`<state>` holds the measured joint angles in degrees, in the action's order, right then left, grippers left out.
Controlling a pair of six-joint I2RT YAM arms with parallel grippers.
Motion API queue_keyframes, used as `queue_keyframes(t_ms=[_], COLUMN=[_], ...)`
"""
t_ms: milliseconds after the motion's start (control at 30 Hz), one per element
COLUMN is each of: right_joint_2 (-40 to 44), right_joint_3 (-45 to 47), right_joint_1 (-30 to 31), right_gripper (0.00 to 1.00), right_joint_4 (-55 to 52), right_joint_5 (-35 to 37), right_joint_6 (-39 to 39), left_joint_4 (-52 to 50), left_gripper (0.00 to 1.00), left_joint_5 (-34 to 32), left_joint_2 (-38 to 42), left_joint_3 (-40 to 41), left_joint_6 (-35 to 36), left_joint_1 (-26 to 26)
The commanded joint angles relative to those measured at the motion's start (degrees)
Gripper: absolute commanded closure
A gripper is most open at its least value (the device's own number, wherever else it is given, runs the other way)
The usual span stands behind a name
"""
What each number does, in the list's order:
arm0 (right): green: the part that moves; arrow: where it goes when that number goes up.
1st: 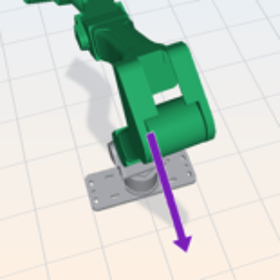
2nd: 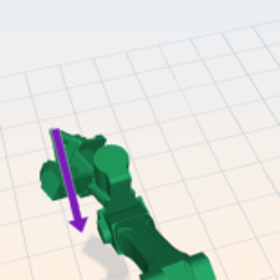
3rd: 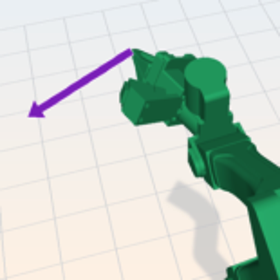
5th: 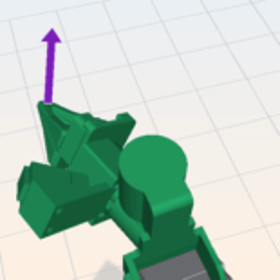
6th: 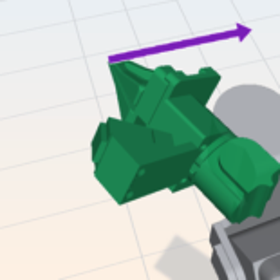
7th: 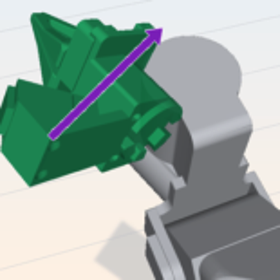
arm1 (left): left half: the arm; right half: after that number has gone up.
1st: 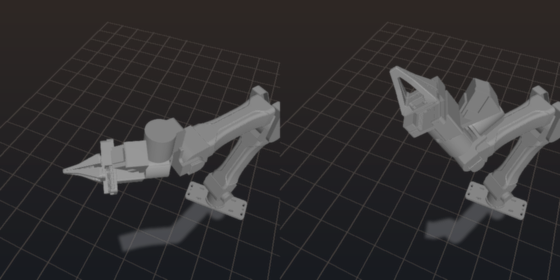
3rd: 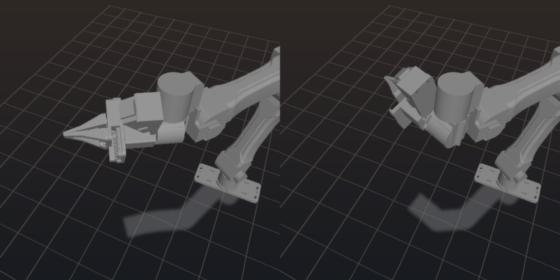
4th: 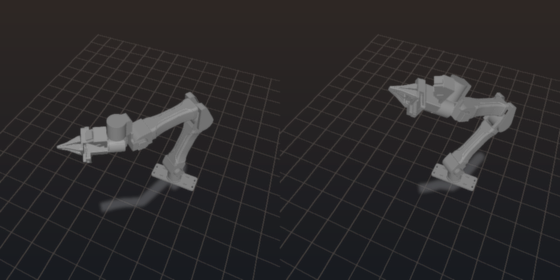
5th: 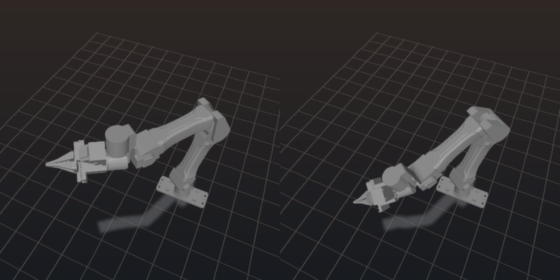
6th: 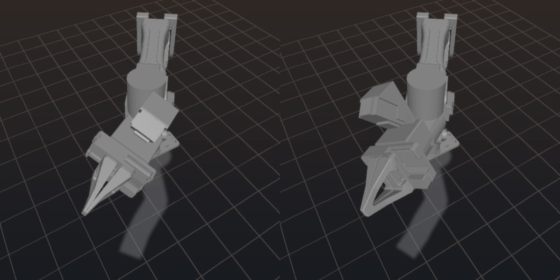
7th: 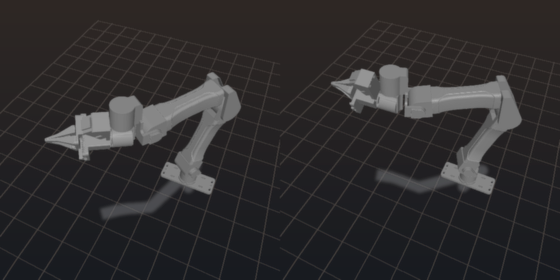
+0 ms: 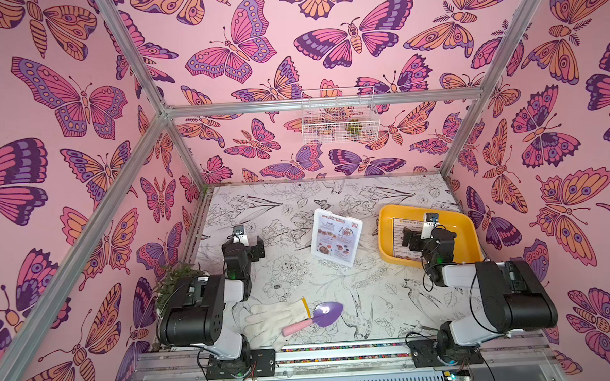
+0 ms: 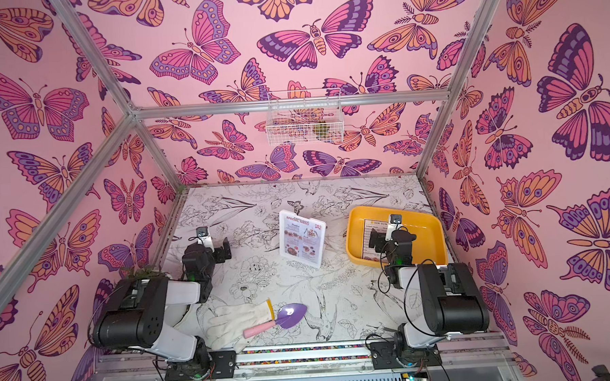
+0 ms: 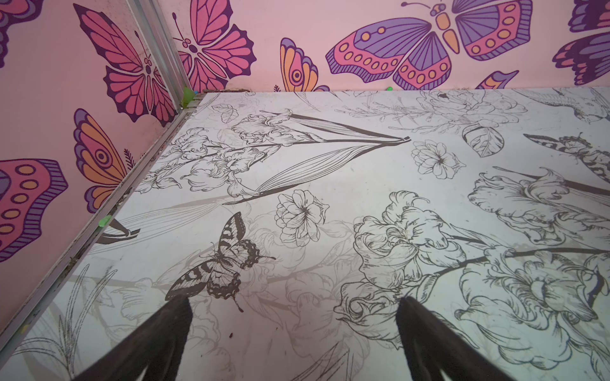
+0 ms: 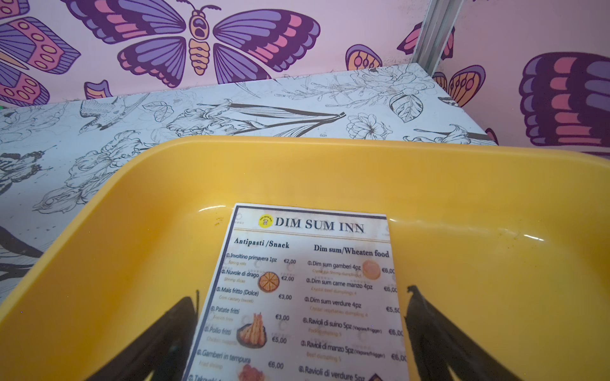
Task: Replace the menus in the menu holders
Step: Take out the menu from the menu holder.
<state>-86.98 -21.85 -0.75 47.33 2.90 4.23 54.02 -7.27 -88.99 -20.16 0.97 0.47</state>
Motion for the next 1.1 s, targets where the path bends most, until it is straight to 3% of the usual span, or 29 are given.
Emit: queue_keyframes(t_ms=[0,167,233,300,467,567,700,767,867,967,1067], right_joint_2=[0.6,0.8,2.6,8.0,17.0,17.8,15.3,13.3,10.0,6.8,2.5], right_joint_3=[-1.1,-1.0,-1.0,-5.0,-17.4,-23.4,-32.4,-36.5,-43.5,-49.2,-54.6], right_joint_1=[-0.1,-0.1,-0.2,-0.3,0.8,4.9,18.2,22.6,27.3,30.0,30.4], right_gripper=[0.01,0.01,0.01,0.01,0.02,0.05,0.08,0.12,0.15,0.18,0.3], right_joint_4=[-0.4,-0.6,0.5,-11.3,-36.5,-46.2,-56.2,-59.4,-63.8,-67.7,-70.8], right_joint_5=[-0.3,-0.3,0.6,0.2,-12.1,-20.2,-20.9,-21.0,-20.3,-20.5,-23.1], right_joint_6=[-0.6,-0.5,0.2,0.0,-5.4,-5.8,-7.4,-6.3,-6.0,-7.6,-7.0], left_joint_4=[-0.2,-1.6,-11.8,-23.5,-38.5,-55.3,-74.3,-78.4,-79.5,-78.5,-75.3], left_gripper=[0.01,0.01,0.0,0.0,0.0,0.0,0.02,0.05,0.05,0.07,0.09], left_joint_5=[0.3,0.9,0.7,0.1,-1.7,-7.7,-9.4,-4.9,-2.6,-0.4,-0.1], left_joint_2=[0.0,0.9,4.7,7.9,15.4,18.2,19.9,19.9,18.3,12.5,7.0], left_joint_3=[-0.4,-0.9,-4.8,-9.7,-17.5,-24.7,-27.2,-26.7,-26.1,-28.1,-31.1], left_joint_6=[-0.4,-1.3,-2.9,-2.5,-5.6,-9.8,-21.9,-24.2,-24.7,-25.9,-26.1], left_joint_1=[-0.2,-0.8,-2.0,-1.9,2.5,9.8,14.9,16.9,24.3,29.6,32.5])
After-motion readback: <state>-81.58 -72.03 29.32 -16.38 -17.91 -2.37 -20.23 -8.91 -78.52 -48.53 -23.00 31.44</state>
